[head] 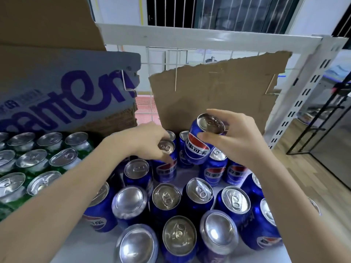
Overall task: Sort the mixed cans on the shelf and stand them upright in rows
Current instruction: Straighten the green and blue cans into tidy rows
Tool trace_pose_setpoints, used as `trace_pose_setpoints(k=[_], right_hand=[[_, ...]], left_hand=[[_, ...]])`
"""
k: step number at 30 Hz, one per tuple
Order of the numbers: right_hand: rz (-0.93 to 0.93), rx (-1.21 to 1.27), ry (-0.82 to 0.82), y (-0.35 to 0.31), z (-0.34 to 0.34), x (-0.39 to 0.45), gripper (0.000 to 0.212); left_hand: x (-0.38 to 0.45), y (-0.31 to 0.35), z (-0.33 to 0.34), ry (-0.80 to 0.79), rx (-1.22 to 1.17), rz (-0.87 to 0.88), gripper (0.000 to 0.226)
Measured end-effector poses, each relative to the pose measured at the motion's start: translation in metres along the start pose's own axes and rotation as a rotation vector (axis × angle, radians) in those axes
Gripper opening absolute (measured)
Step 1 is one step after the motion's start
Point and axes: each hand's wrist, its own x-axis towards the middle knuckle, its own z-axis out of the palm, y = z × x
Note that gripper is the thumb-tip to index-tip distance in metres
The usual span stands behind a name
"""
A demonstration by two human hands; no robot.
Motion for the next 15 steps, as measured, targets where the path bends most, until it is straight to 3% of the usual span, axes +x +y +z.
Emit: trace_pose_setpoints(k=[3,8,15], right_hand=[[-0.015,-0.054,-0.074,0.002,0.012,0.008,0.039],[-0.062,-0.171,-0.422,0.020,0.028,0.027,0.060],[-0.155,-0.384,-0.633,0.034,0.051,0.026,0.046]], left_hand=[[0.003,-0.005,-0.006,0.006,-0.036,0.033,0.028],[0.007,-0.012,0.004,-0.055,0.008,0.060,0.047],[0.013,-0.011,0.029,-0.092,-0.033,0.037,0.064]])
